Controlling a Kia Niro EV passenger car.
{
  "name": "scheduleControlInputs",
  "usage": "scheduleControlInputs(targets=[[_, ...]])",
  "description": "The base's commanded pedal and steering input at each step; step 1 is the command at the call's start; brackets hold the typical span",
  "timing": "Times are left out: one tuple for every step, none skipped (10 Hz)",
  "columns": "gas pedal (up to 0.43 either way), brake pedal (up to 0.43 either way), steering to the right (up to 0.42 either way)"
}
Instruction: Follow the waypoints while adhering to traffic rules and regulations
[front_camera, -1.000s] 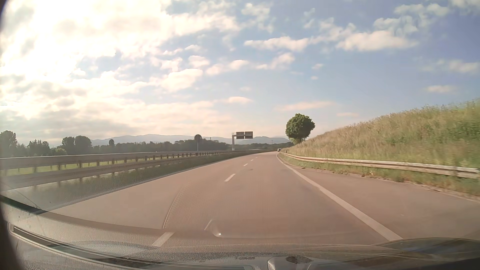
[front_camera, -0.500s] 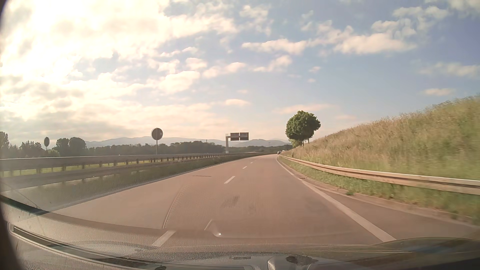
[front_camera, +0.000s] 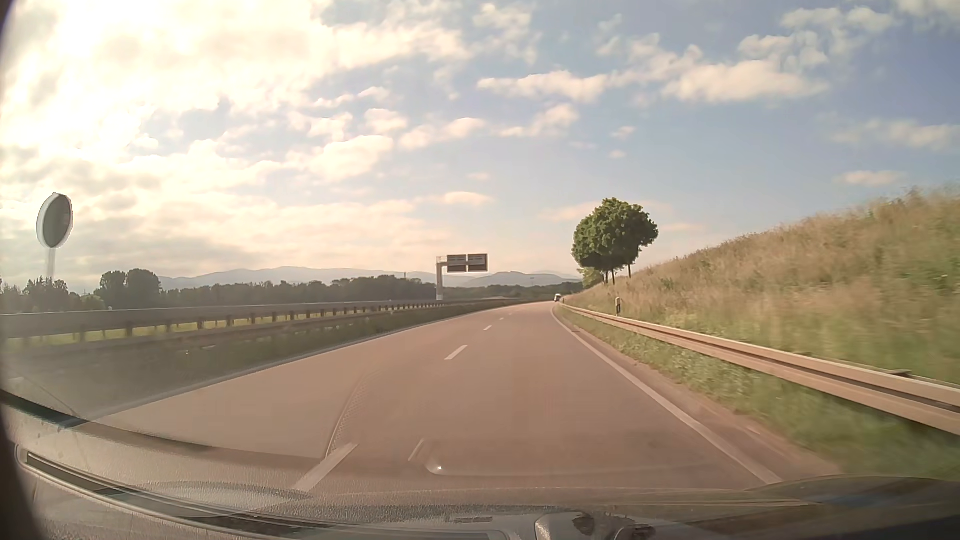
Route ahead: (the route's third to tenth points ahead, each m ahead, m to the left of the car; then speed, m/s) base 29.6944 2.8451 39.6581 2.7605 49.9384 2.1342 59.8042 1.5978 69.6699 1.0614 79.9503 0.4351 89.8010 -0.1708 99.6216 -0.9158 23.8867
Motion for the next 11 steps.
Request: scheduleControlInputs(targets=[[0.319, 0.000, 0.005], [0.319, 0.000, 0.005], [0.319, 0.000, 0.003], [0.319, 0.000, 0.002], [0.319, 0.000, 0.002], [0.319, 0.000, 0.002], [0.319, 0.000, 0.002], [0.319, 0.000, 0.002], [0.319, 0.000, 0.002], [0.319, 0.000, 0.003], [0.319, 0.000, 0.003]])
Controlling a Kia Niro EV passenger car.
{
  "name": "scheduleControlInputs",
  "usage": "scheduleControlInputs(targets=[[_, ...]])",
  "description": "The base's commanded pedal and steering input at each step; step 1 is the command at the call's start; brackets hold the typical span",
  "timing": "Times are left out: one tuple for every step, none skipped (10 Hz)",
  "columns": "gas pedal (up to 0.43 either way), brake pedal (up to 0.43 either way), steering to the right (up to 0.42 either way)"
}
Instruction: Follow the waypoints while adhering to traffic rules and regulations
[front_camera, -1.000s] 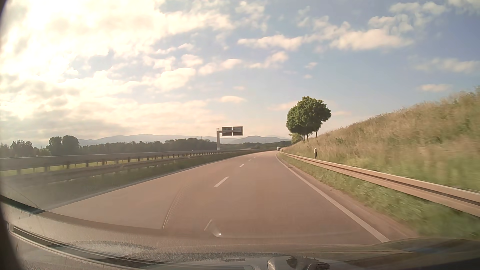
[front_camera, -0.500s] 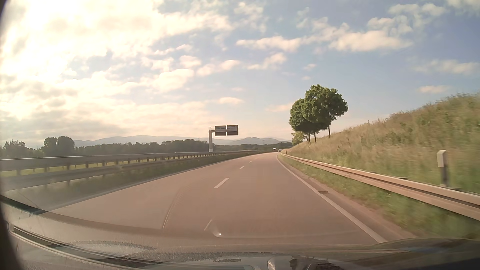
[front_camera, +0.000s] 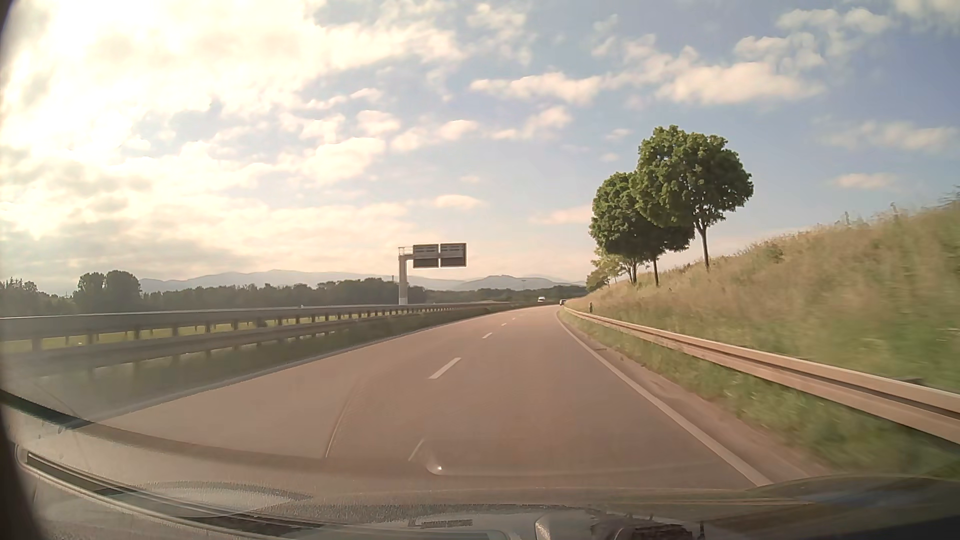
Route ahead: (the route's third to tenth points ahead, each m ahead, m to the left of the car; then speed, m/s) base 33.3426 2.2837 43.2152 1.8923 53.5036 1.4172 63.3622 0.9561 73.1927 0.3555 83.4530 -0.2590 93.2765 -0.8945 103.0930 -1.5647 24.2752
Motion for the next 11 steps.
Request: scheduleControlInputs(targets=[[0.319, 0.000, 0.004], [0.319, 0.000, 0.004], [0.319, 0.000, 0.004], [0.319, 0.000, 0.004], [0.319, 0.000, 0.005], [0.319, 0.000, 0.006], [0.319, 0.000, 0.006], [0.319, 0.000, 0.006], [0.299, 0.000, 0.006], [0.268, 0.000, 0.006], [0.209, 0.000, 0.006]])
